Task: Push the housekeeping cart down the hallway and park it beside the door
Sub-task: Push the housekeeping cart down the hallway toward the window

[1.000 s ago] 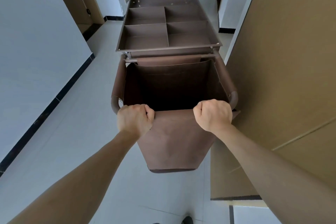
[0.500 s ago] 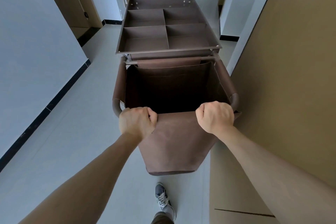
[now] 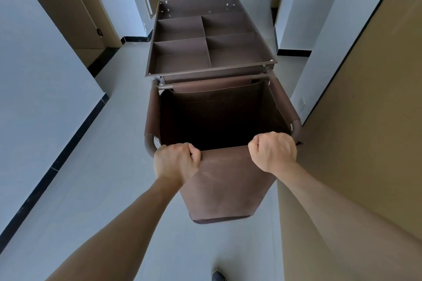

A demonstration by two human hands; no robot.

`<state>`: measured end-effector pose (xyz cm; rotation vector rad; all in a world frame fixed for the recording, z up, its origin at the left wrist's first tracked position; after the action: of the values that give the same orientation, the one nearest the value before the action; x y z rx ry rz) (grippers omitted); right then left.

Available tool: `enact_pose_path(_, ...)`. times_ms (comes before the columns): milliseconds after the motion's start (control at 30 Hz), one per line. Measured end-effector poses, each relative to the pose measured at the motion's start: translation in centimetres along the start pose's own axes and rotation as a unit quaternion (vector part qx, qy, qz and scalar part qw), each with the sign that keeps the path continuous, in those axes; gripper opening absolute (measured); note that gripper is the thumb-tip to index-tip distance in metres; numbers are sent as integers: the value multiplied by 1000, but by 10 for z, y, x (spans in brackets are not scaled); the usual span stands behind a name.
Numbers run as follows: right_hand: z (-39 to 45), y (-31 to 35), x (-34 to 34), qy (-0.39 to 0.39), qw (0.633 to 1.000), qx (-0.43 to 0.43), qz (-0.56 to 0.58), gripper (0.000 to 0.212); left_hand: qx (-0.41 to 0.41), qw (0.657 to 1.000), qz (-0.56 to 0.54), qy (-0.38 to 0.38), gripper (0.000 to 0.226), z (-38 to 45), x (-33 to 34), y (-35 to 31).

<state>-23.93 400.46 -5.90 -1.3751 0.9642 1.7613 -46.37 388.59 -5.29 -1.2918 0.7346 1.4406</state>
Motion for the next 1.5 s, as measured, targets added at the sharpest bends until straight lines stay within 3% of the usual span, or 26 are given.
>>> enact_pose_path(300,109,24,26,-12,1000,12,17,55,-3,1000,2,27,54,108,21,47)
enact_pose_path(1033,400,82,84,-82,996,-1,28,53,31,998,9,-51,43,400,74,163)
enact_pose_path(1200,466,89,98,-78,997,4,29,54,31,999,6,-36,48,468,89,188)
enact_pose_path(1500,576,106,118,-60,998,35,10,53,76,994,9,-74,48,580,114,227)
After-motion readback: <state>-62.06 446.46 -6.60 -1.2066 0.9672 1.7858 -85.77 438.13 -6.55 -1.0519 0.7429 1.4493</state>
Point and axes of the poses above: each hand's wrist, its own z-axis towards the middle knuckle, its own x-axis out of the palm, y = z × x, the point moved 3 cm from there along z, towards the middle knuckle, and after that the axes turned 8 degrees about y, right-handed, at the moved point
